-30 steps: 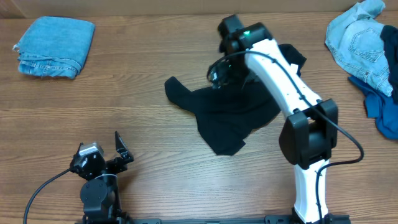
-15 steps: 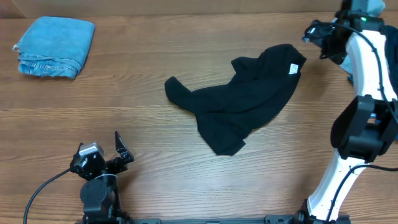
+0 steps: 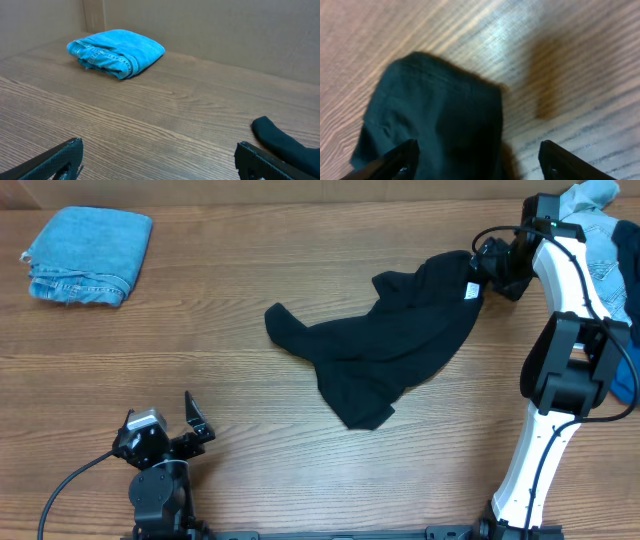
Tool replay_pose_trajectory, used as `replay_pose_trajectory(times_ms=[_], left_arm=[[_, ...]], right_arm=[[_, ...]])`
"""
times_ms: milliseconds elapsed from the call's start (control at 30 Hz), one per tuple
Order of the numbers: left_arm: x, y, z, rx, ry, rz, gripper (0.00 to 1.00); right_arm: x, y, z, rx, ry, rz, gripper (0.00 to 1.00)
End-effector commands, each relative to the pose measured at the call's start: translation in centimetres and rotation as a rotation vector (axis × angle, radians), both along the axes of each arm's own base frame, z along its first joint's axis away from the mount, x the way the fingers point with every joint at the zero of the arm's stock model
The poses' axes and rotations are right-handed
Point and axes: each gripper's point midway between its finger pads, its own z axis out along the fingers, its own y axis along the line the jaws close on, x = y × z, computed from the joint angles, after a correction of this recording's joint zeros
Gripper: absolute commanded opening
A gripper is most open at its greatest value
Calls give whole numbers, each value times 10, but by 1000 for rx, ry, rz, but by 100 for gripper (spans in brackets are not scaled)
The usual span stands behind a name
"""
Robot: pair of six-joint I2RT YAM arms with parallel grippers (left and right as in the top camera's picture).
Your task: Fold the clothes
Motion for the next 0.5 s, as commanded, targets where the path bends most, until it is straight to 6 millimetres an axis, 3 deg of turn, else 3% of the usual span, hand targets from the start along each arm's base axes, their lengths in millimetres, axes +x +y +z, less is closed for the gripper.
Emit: replay_pose_trajectory(times_ms=[0, 233, 300, 367, 400, 467], left_arm=[[-1, 3, 1, 21, -3, 16, 100], [-1, 3, 1, 21, -3, 16, 100], [-1, 3, 1, 21, -3, 16, 100], [-1, 3, 1, 21, -3, 16, 100], [-1, 3, 1, 21, -3, 16, 100], [-1, 3, 1, 21, -3, 16, 100]], right_arm=[[3, 4, 10, -4, -11, -3, 75], [-5, 13, -10, -16, 22, 2, 64], [-5, 14, -14, -13, 19, 0, 50], [-1, 14, -13, -15, 3, 4, 18], [1, 14, -10, -12, -7, 6, 8], [5, 21, -1, 18, -33, 35, 4]])
